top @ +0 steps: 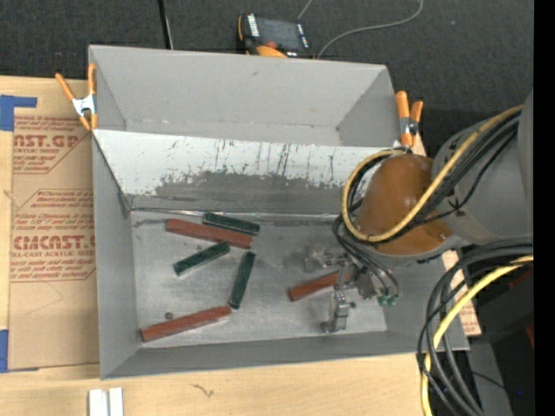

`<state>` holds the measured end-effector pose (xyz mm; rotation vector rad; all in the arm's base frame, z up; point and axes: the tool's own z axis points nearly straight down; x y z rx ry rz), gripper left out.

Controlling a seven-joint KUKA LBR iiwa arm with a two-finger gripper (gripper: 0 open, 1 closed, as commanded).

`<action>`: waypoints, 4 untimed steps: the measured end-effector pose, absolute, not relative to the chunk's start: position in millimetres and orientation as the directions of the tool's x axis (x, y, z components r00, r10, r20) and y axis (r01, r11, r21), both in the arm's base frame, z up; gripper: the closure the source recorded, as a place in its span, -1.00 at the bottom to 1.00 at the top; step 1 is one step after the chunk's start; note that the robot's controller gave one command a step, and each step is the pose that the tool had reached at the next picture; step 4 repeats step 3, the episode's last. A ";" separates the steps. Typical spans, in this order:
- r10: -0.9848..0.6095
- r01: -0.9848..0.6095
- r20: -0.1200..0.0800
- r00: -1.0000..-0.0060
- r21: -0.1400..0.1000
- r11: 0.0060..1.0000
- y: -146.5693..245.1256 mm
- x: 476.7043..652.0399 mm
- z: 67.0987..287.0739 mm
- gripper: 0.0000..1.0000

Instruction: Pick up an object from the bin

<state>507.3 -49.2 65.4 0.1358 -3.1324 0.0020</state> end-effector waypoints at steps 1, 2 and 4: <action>-0.089 -0.089 0.000 -0.996 0.000 0.996 -46.2 509.1 69.2 1.00; -0.088 -0.088 -0.012 -0.996 -0.001 0.996 -18.4 551.2 183.6 1.00; -0.275 -0.275 -0.010 -0.962 -0.001 0.962 22.2 570.8 264.8 1.00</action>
Offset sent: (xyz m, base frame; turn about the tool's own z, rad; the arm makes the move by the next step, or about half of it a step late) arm 0.0000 0.0000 0.0000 0.0000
